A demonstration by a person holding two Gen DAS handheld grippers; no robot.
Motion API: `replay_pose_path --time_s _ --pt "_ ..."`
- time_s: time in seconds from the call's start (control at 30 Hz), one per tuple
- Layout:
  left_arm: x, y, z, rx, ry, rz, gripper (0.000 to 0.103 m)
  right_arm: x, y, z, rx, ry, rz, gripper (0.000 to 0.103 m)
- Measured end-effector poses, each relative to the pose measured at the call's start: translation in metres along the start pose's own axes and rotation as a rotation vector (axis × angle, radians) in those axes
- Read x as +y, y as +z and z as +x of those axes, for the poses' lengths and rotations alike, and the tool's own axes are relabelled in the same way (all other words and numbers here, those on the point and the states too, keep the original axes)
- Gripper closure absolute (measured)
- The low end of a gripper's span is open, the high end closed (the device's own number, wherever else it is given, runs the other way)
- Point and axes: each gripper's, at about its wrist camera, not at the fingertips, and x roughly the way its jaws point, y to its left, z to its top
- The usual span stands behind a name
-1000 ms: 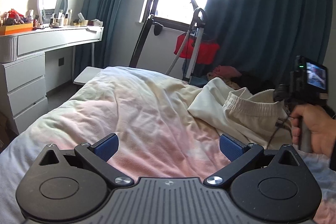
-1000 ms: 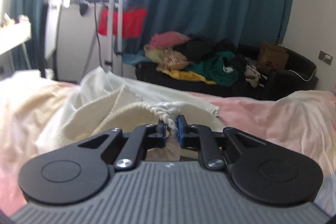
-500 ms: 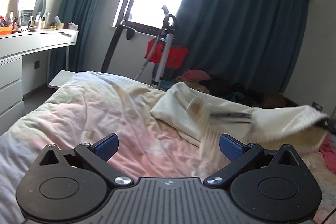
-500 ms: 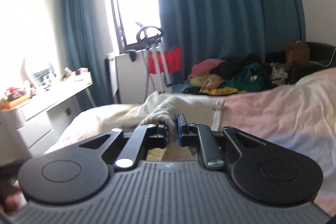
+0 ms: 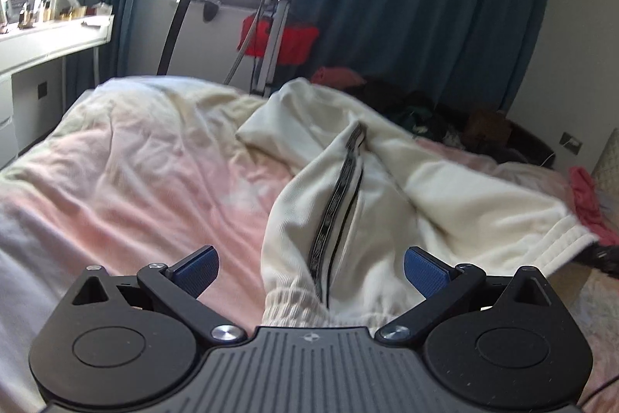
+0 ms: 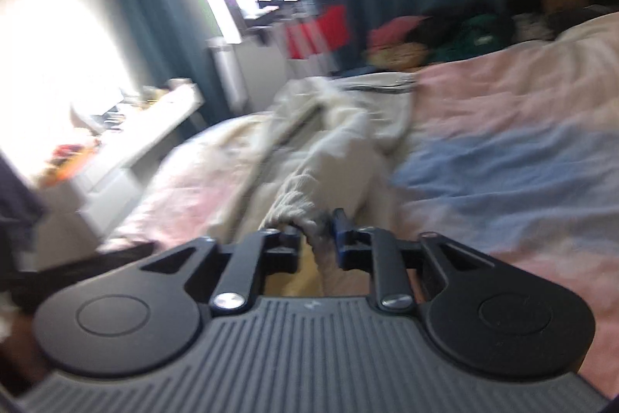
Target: Fold clothes
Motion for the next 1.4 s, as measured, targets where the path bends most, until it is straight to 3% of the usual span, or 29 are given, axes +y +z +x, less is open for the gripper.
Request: replay_pose_path --time_s 0.07,0.13,0.17,0.27,0.37,0.43,0.6,0.7,0.8,0.93,1.03,1.13,1.3,1.4 --pt "0.002 -0.004 0.008 0.033 0.003 0.001 0.008 -0.005 0.001 -0.004 0.003 0.071 0.045 0.06" --pt "0.004 -0.007 0.013 0.065 0.01 0.005 0.011 -0.009 0.003 -0.009 -0.023 0.114 0.099 0.021" --pt "0.005 -0.008 0.016 0.087 0.013 -0.001 0.013 -0.011 0.004 -0.013 -0.046 0.134 0.125 0.017" --pt "0.015 -0.009 0.011 0.137 -0.003 -0.099 0.018 -0.019 0.009 -0.018 -0.095 0.127 0.171 0.017" --pt "0.031 -0.008 -0.001 0.165 -0.1 -0.266 0.018 -0.033 0.008 -0.015 -0.115 0.063 0.243 0.016" --pt "0.038 -0.01 -0.002 0.195 -0.161 -0.343 0.018 -0.043 0.005 -0.004 -0.083 0.011 0.288 0.016" --pt "0.04 -0.018 0.022 0.245 -0.273 -0.418 0.018 -0.058 -0.01 0.021 -0.04 -0.2 0.341 0.016" --pt "0.044 -0.028 0.049 0.274 -0.289 -0.474 0.021 -0.071 -0.019 0.037 -0.01 -0.281 0.385 0.016" --pt "0.048 -0.032 0.068 0.256 -0.262 -0.51 0.036 -0.084 -0.026 0.049 0.015 -0.316 0.434 0.017" --pt "0.052 -0.029 0.067 0.206 -0.258 -0.534 0.058 -0.08 -0.028 0.061 0.031 -0.335 0.387 0.017" --pt "0.054 -0.026 0.062 0.185 -0.253 -0.544 0.09 -0.07 -0.028 0.064 0.03 -0.313 0.341 0.017" --pt "0.058 -0.021 0.057 0.164 -0.246 -0.56 0.091 -0.058 -0.027 0.063 0.024 -0.283 0.294 0.017" --pt "0.097 -0.005 0.036 0.08 -0.26 -0.721 0.091 -0.043 -0.021 0.053 -0.022 -0.204 0.254 0.017" --pt "0.123 -0.003 0.031 0.028 -0.224 -0.803 0.091 -0.037 -0.02 0.051 -0.023 -0.152 0.245 0.017"
